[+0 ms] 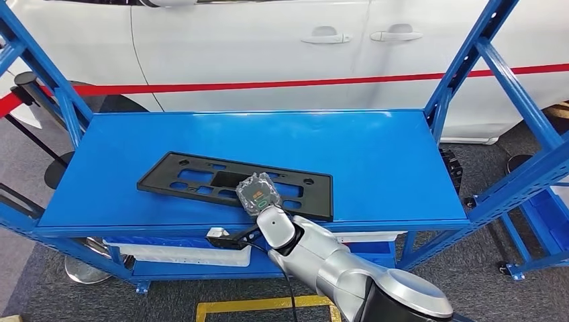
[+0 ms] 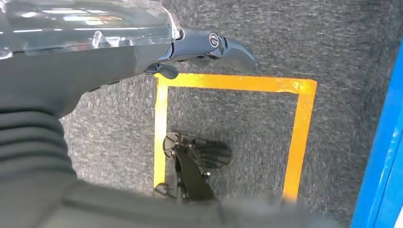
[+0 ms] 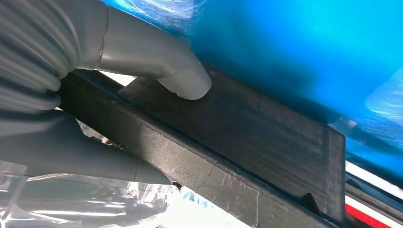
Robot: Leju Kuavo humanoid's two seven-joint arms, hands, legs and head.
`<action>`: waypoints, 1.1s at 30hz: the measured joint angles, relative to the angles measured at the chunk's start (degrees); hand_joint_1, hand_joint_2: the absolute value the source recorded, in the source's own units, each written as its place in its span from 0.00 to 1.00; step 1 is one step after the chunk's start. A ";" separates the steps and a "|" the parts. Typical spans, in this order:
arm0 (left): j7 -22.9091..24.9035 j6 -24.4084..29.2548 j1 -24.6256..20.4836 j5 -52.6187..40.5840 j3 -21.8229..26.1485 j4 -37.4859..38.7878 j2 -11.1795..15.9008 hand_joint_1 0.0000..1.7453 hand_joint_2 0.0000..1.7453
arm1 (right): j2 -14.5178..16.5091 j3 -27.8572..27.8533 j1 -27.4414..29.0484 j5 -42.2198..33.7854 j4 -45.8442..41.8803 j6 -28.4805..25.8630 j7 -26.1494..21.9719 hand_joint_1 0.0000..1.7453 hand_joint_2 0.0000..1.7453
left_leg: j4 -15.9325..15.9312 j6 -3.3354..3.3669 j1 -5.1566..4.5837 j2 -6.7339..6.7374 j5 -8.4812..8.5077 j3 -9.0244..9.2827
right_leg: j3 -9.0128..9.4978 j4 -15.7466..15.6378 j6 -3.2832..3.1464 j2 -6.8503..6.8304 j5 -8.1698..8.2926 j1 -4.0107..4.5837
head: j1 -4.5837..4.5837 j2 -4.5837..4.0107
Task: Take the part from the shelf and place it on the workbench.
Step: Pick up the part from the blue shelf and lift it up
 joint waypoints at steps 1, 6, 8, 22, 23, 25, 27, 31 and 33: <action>-0.03 0.23 0.00 -0.07 -0.01 0.00 -0.02 0.00 1.00 | 0.00 -0.31 0.00 -0.46 0.07 -0.45 -0.34 1.00 1.00 | 0.08 -0.16 0.06 -0.09 -0.11 0.08 | 1.78 -3.68 -0.02 -0.04 2.11 -0.14 | 0.00 0.00; -0.85 -0.91 -0.04 1.55 0.10 0.00 -0.06 0.00 1.00 | 0.01 -4.86 -0.02 -8.34 0.25 -5.00 -7.85 1.00 1.00 | 0.31 -1.89 -0.05 -0.35 -0.38 -0.11 | 5.64 -12.53 -1.03 0.14 4.62 0.35 | -0.09 -0.01; -0.93 -1.65 -0.08 2.50 0.31 0.00 -0.07 0.00 1.00 | 0.02 -8.39 0.02 -12.85 -0.01 -7.84 -13.94 1.00 1.00 | 0.88 -2.49 0.17 -0.20 -1.02 -0.25 | 5.94 -13.13 -1.78 0.16 4.92 0.28 | -0.11 -0.01; -6.77 -4.71 0.57 6.28 3.35 0.00 -0.26 0.00 1.00 | -9.93 -42.19 20.93 -60.81 -52.76 11.47 -56.58 1.00 1.00 | 1.44 -1.33 0.01 -0.21 -1.02 -0.71 | 5.95 -12.49 -1.01 -0.13 4.07 0.93 | -0.05 0.00; -7.02 -4.70 0.67 6.32 3.41 0.00 -0.27 0.00 1.00 | -10.56 -43.32 22.80 -64.80 -57.11 15.21 -56.67 1.00 1.00 | 1.28 -0.98 0.05 -0.18 -0.95 -0.62 | 5.83 -12.09 -0.71 -0.11 3.64 0.83 | -0.05 0.00; -7.23 -4.51 0.71 6.40 3.49 0.00 -0.31 0.00 1.00 | -11.72 -45.14 26.29 -72.36 -65.12 24.00 -56.85 1.00 1.00 | 1.01 -0.20 0.14 -0.03 -0.77 -0.43 | 4.20 -8.35 -0.10 -0.07 1.16 0.63 | -0.04 0.00; -7.13 -4.03 0.65 6.45 3.64 0.00 -0.32 0.00 1.00 | -12.78 -46.10 29.70 -78.56 -71.95 33.00 -57.15 1.00 1.00 | 1.04 0.23 0.01 0.07 -0.72 -0.39 | 0.74 -1.01 0.25 -0.08 -2.44 0.52 | -0.04 0.00; -6.65 -3.56 0.53 6.43 3.86 0.00 -0.32 0.00 1.00 | -14.32 -46.31 34.35 -82.37 -80.53 39.95 -57.21 1.00 1.00 | 1.12 0.29 -0.10 0.08 -0.77 -0.34 | 0.59 -0.99 0.21 -0.10 -0.27 0.38 | -0.04 -0.01; -6.42 -3.37 0.35 6.36 3.86 0.00 -0.34 0.00 1.00 | -14.73 -46.31 35.03 -83.28 -82.91 41.08 -57.12 1.00 1.00 | 1.25 0.08 -0.23 0.01 -0.82 -0.39 | 4.25 -8.44 -0.16 -0.10 3.06 0.39 | -0.04 0.00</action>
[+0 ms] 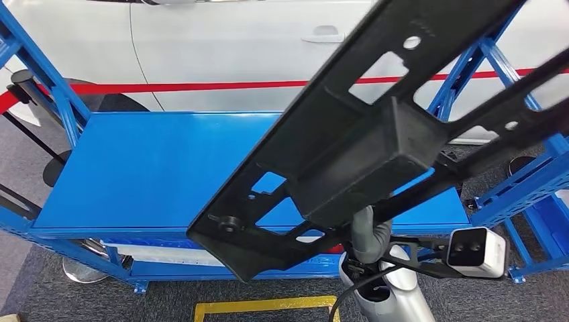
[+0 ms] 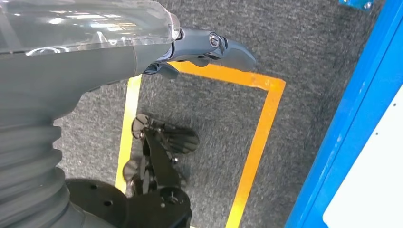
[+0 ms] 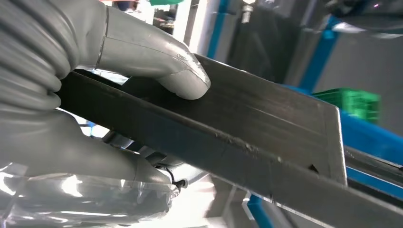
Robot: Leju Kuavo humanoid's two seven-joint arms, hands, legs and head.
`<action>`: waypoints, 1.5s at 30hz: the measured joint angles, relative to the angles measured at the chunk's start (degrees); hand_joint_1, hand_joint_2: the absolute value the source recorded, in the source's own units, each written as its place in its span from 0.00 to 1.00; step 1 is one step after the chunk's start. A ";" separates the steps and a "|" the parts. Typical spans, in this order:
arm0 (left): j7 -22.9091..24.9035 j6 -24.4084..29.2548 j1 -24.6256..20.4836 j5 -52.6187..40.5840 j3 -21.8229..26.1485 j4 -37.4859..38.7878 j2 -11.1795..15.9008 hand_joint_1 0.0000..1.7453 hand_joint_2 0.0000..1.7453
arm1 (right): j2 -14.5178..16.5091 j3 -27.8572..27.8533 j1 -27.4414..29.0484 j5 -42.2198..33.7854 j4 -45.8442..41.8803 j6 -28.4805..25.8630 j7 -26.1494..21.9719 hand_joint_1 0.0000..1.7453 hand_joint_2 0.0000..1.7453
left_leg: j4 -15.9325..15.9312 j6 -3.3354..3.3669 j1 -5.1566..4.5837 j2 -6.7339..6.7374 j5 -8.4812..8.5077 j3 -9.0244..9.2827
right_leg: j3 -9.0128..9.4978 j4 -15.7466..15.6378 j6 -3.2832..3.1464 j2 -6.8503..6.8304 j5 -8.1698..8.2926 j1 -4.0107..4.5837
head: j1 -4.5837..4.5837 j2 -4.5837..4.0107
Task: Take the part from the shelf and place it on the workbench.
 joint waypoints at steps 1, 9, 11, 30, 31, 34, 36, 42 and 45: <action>0.21 0.15 -0.08 -0.09 0.00 0.00 -0.01 0.00 1.00 | -0.18 0.03 0.21 -0.77 -0.90 1.08 0.01 1.00 1.00 | 0.05 -0.23 -0.11 -0.05 0.04 -0.07 | 1.12 -2.41 -0.21 0.03 0.82 0.07 | -0.02 0.00; 4.93 0.21 -0.23 -0.94 -0.01 0.00 0.63 0.00 1.00 | -1.64 3.07 2.62 1.28 -5.37 4.83 0.63 1.00 1.00 | 9.72 -2.26 -0.05 -0.04 -7.98 -3.38 | -0.02 -4.41 -2.85 -0.23 3.22 0.14 | -0.21 0.00; 6.91 0.30 -0.20 -1.12 -0.01 0.00 1.08 0.00 1.00 | -1.72 3.23 3.26 3.03 -6.04 4.84 0.63 1.00 1.00 | 14.89 -2.35 -0.04 -0.04 -10.75 -4.32 | -1.05 -4.32 -3.00 -0.27 3.99 0.42 | -0.21 0.00; 23.59 10.02 0.00 1.09 3.72 -0.13 0.74 0.00 1.00 | -5.14 2.08 5.64 7.88 -9.25 2.04 0.58 1.00 1.00 | -2.14 0.78 -0.67 0.93 1.56 0.15 | -4.87 12.39 0.90 -0.13 -2.95 -0.55 | -0.02 0.00; 23.38 10.13 0.00 1.03 3.83 -0.14 0.68 0.00 1.00 | -5.39 2.00 5.66 8.07 -9.27 1.30 0.58 1.00 1.00 | -1.74 0.56 -0.62 0.93 2.01 -0.83 | -2.40 10.30 0.98 -0.13 -1.43 -0.70 | -0.02 0.00; 22.03 9.98 0.03 0.35 3.92 -0.35 0.71 0.00 1.00 | -6.45 1.60 5.90 8.75 -10.05 -1.45 0.59 1.00 1.00 | -0.55 -0.34 -0.67 0.79 3.04 -2.68 | 7.09 -1.72 0.57 -0.08 -2.53 -0.69 | -0.06 0.00; 21.18 9.62 0.12 -0.02 3.91 -0.53 0.91 0.00 1.00 | -7.28 1.17 6.59 9.23 -11.08 -2.59 0.56 1.00 1.00 | -0.39 -1.08 -0.64 0.70 3.94 -3.13 | 8.90 -5.33 -0.22 -0.05 -3.77 -0.27 | -0.05 0.00; 19.79 8.86 0.84 -0.54 3.91 -0.87 1.34 0.00 1.00 | -9.37 0.62 9.42 10.43 -13.30 -3.04 0.49 1.00 1.00 | 10.17 -2.39 -0.13 0.57 -6.16 -6.59 | 4.92 -5.45 -2.85 -0.39 -0.15 0.15 | -0.29 0.00; 19.60 8.84 0.83 -0.58 3.91 -1.04 1.38 0.00 1.00 | -10.02 -0.16 10.67 10.39 -13.77 -1.85 0.49 1.00 1.00 | 16.05 -2.08 -0.26 0.56 -6.29 -5.61 | 2.40 -4.98 -3.07 -0.53 1.49 0.83 | -0.31 0.00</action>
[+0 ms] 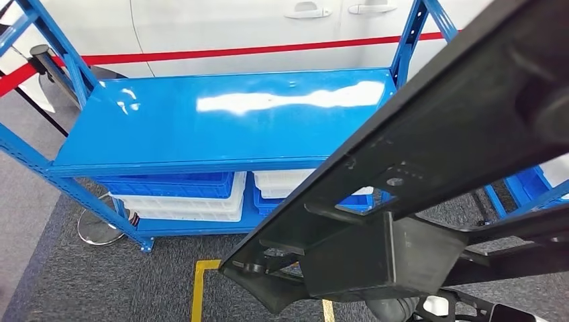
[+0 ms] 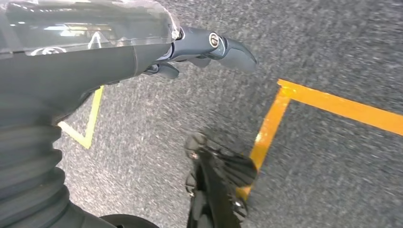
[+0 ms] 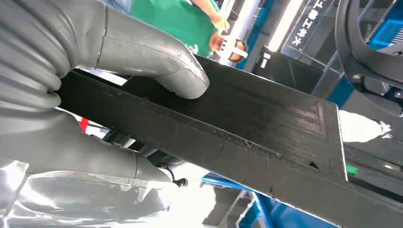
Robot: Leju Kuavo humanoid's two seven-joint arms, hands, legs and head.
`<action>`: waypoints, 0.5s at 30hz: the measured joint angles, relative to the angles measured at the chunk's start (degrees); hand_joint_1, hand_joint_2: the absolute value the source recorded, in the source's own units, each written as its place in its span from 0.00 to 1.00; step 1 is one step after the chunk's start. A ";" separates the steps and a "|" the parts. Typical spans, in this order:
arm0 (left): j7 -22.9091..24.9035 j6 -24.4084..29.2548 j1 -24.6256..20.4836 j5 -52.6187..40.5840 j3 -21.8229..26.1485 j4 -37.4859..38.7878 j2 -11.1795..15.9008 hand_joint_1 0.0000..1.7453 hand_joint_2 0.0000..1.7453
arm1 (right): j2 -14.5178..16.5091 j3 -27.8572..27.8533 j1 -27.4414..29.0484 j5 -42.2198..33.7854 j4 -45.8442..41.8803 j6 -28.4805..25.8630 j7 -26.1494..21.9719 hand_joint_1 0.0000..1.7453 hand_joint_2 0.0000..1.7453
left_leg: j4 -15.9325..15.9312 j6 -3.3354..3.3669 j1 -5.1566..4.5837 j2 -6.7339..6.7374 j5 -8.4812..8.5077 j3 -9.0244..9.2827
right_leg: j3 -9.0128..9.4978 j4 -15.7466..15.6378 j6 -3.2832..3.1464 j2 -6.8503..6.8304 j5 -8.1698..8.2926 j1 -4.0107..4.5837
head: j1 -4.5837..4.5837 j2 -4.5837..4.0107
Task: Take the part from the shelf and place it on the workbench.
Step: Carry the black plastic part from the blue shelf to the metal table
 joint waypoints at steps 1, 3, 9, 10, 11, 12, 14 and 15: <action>-0.01 0.03 0.00 0.05 0.01 -0.01 0.00 0.00 1.00 | -0.11 -0.34 0.41 -0.10 -0.14 0.53 0.00 1.00 1.00 | -1.65 0.37 -0.17 -0.02 1.80 2.06 | -0.83 0.26 -0.01 0.00 0.47 0.16 | 0.00 0.00; -0.07 0.16 -0.08 0.18 0.01 -0.08 0.04 0.00 1.00 | -0.26 -1.20 0.95 -0.28 -0.43 1.42 -0.01 1.00 1.00 | -9.58 1.53 -0.75 -0.04 3.28 8.32 | -2.02 0.71 0.10 0.03 1.34 0.36 | 0.01 0.00; -0.71 0.27 -0.21 0.42 0.02 -0.29 -0.22 0.00 1.00 | -0.42 -4.10 1.37 -0.29 -0.60 2.90 -0.01 1.00 1.00 | -19.68 3.11 -1.30 0.31 3.43 12.80 | -3.37 1.31 1.93 -0.08 2.25 -0.06 | 0.05 0.00; -0.97 0.15 -0.21 0.38 0.02 -0.29 -0.36 0.00 1.00 | -0.43 -4.69 1.49 -0.38 -0.62 3.61 -0.01 1.00 1.00 | -19.92 3.36 -1.13 0.54 4.24 12.16 | -4.07 3.05 2.29 0.04 0.04 -0.16 | 0.08 0.00; -1.29 -0.03 -0.24 0.33 0.02 -0.31 -0.54 0.00 1.00 | -0.43 -5.33 1.65 -0.50 -0.64 4.53 -0.01 1.00 1.00 | -19.96 3.52 -1.04 0.80 4.92 11.41 | -4.93 5.75 2.61 0.14 -2.91 -0.38 | 0.08 0.00; -1.66 -0.22 -0.23 0.25 0.02 -0.32 -0.67 0.00 1.00 | -0.39 -5.94 1.87 -0.60 -0.67 5.59 -0.01 1.00 1.00 | -19.86 3.62 -1.04 1.01 5.55 10.55 | -5.85 9.29 2.97 0.19 -5.84 -0.59 | 0.10 0.00; -2.20 -0.58 -0.19 -0.01 0.02 -0.38 -0.99 0.00 1.00 | -0.14 -7.02 2.34 -0.44 -0.79 7.41 -0.01 1.00 1.00 | -19.37 3.42 -0.98 1.65 6.70 8.67 | -6.63 15.35 3.65 0.19 -7.54 -1.11 | 0.09 0.00; -2.38 -0.73 -0.19 -0.16 0.02 -0.41 -1.13 0.00 1.00 | 0.09 -7.39 2.54 -0.17 -0.94 7.91 -0.01 1.00 1.00 | -18.90 3.23 -0.89 2.09 7.20 7.55 | -5.99 16.44 4.01 0.14 -6.25 -1.40 | 0.09 0.00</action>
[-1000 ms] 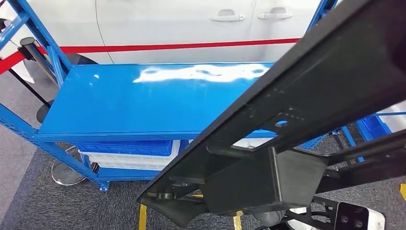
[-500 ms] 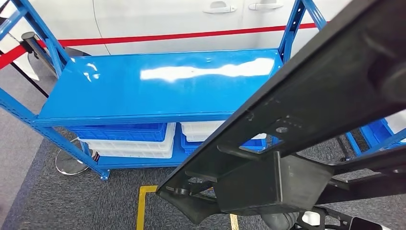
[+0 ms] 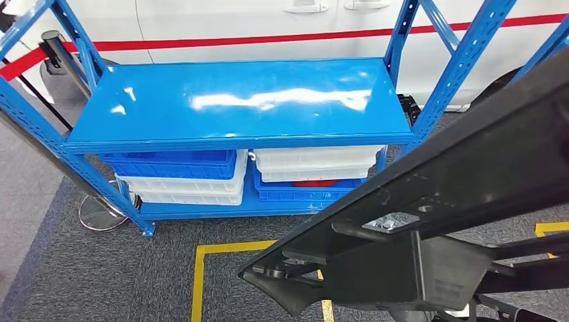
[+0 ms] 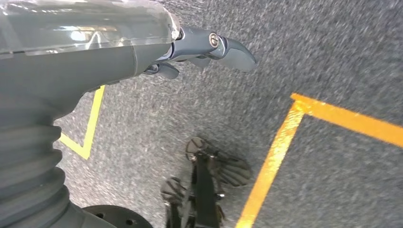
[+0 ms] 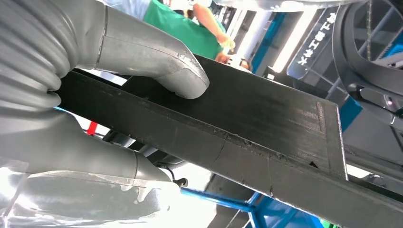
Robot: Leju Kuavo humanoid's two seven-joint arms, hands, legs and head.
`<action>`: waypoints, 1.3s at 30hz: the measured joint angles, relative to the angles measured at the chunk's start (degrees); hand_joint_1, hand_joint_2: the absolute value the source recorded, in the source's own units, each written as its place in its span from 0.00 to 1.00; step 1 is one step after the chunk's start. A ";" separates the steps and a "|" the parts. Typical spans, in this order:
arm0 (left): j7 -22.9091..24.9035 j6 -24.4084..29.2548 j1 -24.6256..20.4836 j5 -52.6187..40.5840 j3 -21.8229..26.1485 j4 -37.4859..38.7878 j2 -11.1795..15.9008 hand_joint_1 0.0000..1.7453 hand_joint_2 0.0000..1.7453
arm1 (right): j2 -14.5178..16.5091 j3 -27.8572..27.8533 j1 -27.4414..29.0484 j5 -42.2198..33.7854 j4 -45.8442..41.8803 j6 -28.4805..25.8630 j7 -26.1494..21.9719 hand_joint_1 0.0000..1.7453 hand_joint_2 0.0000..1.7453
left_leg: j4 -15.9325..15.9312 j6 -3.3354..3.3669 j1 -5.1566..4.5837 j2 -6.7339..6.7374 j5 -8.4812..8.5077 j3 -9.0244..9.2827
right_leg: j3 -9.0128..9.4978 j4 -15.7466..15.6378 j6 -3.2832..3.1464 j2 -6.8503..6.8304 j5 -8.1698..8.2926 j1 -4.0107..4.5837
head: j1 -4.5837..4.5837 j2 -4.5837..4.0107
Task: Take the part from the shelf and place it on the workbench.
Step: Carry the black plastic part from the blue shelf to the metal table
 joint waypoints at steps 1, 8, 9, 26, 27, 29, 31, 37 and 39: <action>-0.10 -0.14 -0.01 -0.14 0.00 -0.02 -0.13 0.00 1.00 | 0.26 -0.25 0.13 0.31 -0.22 0.21 0.00 1.00 1.00 | 0.60 -0.24 0.13 0.44 0.37 -1.13 | 1.52 -0.81 0.35 -0.17 1.96 -0.29 | -0.01 0.00; -0.52 -0.68 -0.14 -1.29 -0.04 -0.42 -0.35 0.00 1.00 | 1.53 -0.50 0.83 2.87 -2.92 -3.30 -0.02 1.00 1.00 | 3.12 -2.72 0.51 2.14 2.30 -4.79 | 10.67 -15.81 -1.71 -2.05 1.97 0.20 | -0.07 0.00; -0.57 -0.78 -0.10 -1.35 -0.05 -0.42 -0.37 0.00 1.00 | 1.61 -0.50 0.98 3.34 -3.22 -3.91 -0.02 1.00 1.00 | 3.70 -3.04 0.70 1.54 1.33 -5.21 | 10.08 -15.86 -2.33 -1.87 2.59 0.24 | -0.08 0.00; -0.62 -1.27 -0.61 -2.50 -0.37 -0.45 -0.16 0.00 1.00 | 1.63 -0.46 0.89 3.73 -4.68 -6.51 -0.01 1.00 1.00 | -1.31 -0.04 0.04 -1.81 -3.76 5.16 | 0.26 -12.49 -1.39 -0.05 6.84 1.18 | -0.01 0.00; -0.42 -1.15 -0.66 -2.53 -0.38 -0.45 -0.16 0.00 1.00 | 1.62 -0.46 0.87 3.76 -4.69 -6.57 0.00 1.00 1.00 | -1.21 0.15 -0.02 -1.74 -3.32 4.60 | -0.64 -9.31 -1.14 0.01 4.03 1.06 | 0.00 0.00; -0.02 -0.84 -0.71 -2.61 -0.41 -0.45 -0.16 0.00 1.00 | 1.58 -0.45 0.85 3.80 -4.69 -6.76 0.00 1.00 1.00 | -0.95 0.19 -0.07 -1.67 -2.50 3.46 | -2.27 -2.38 -0.77 0.01 0.86 0.81 | 0.00 0.00; 0.23 -0.56 -0.72 -2.62 -0.42 -0.45 -0.16 0.00 1.00 | 1.55 -0.43 0.81 3.81 -4.65 -6.99 0.00 1.00 1.00 | -0.51 0.05 -0.09 -1.64 -1.91 2.32 | -1.30 -0.86 -0.69 0.01 2.52 0.71 | 0.00 0.00; 0.33 -0.28 -0.94 -2.62 -0.42 -0.43 -0.52 0.00 1.00 | 1.36 -0.40 0.14 3.72 -4.54 -7.13 0.00 1.00 1.00 | 0.63 -1.09 -0.09 -1.64 -1.17 0.63 | 9.11 -16.74 -2.25 -0.06 4.68 1.44 | -0.03 0.00; 0.40 -0.13 -0.95 -2.62 -0.42 -0.43 -0.48 0.00 1.00 | 1.25 -0.38 -0.04 3.70 -4.52 -7.03 0.00 1.00 1.00 | 0.84 -1.71 -0.16 -1.74 -1.46 0.35 | 9.28 -17.76 -2.68 -0.18 5.08 1.10 | -0.02 0.00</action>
